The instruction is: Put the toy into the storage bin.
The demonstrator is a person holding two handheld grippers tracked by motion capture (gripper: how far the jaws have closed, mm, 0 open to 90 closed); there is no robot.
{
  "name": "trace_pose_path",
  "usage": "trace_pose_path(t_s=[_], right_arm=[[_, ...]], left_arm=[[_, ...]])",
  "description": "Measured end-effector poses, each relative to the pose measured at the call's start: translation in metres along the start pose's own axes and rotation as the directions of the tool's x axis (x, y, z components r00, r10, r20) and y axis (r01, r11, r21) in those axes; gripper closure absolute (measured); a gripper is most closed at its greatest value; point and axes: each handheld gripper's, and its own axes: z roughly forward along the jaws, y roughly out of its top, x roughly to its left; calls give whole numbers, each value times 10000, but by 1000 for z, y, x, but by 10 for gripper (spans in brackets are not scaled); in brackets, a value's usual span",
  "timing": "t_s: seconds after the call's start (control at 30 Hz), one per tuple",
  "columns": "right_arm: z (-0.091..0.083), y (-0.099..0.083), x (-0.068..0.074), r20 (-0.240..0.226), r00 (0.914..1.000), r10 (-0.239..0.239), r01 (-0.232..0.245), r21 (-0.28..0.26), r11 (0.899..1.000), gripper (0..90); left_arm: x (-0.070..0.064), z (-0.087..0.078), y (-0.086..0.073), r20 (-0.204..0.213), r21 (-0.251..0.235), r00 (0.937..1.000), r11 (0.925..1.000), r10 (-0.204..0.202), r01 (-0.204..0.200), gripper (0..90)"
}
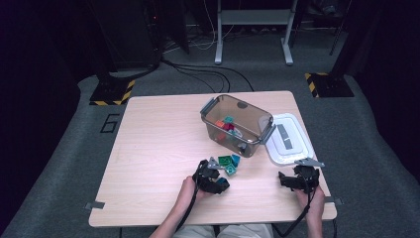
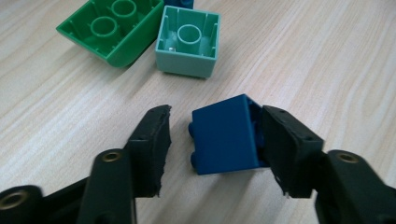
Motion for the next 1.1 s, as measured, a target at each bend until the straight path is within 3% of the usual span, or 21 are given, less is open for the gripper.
trace_pose_path(t_s=[0.1,0.33,1.1], right_arm=[[0,0,0,2,10000,4,-4,-4,10000,78],[0,0,0,21,10000,36,-36,-9,10000,78],[0,0,0,22,10000,41,-41,-12,10000,79]], left_arm=[[1,-2,-2,188,-32,9998,10000,-54,54,528],[2,-4,-5,265,-159,9996,9998,-74,78,546],[9,-14,0,-39,-318,9998,9993,-186,184,567]])
